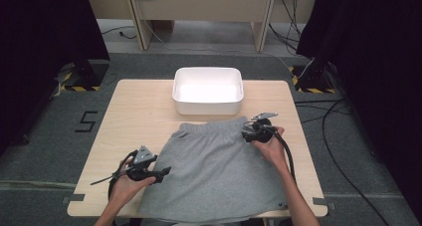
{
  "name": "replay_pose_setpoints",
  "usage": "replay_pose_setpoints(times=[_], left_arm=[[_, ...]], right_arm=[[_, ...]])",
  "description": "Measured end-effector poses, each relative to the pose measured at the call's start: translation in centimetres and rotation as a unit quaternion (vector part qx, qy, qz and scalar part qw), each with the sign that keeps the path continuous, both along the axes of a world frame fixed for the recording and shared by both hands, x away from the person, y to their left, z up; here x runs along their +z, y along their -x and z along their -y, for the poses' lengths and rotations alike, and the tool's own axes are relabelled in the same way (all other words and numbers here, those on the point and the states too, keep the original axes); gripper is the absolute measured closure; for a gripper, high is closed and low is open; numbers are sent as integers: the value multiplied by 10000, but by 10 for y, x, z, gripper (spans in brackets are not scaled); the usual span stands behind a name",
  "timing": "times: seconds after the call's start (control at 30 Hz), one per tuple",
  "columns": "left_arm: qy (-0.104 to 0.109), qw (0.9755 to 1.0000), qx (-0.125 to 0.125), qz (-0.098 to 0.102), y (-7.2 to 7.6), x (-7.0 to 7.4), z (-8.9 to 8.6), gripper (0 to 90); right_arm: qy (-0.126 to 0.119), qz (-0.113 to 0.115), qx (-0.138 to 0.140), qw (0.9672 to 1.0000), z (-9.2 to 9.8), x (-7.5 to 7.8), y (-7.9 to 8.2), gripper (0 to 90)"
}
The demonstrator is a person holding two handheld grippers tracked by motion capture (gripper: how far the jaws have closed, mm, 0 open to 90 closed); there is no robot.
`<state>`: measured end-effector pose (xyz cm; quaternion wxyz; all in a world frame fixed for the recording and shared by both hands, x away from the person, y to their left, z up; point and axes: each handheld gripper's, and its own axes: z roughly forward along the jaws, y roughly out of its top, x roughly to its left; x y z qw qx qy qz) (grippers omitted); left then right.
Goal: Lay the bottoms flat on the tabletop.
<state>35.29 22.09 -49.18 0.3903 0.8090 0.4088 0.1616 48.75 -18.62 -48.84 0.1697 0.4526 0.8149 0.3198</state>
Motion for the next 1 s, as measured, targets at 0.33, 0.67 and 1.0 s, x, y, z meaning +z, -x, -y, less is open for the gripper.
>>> replay_pose_setpoints(times=[0.33,0.67,1.0], left_arm=[[316,9995,6,-59,-47,-8,32,316],[234,9995,-55,-223,-74,-24,46,318],[-63,9998,-145,-88,-78,-23,43,340]], right_arm=[[-44,-24,152,9999,-6,1,1,416],[-162,66,319,9993,-4,-1,18,408],[184,-88,344,9992,-5,-12,24,383]])
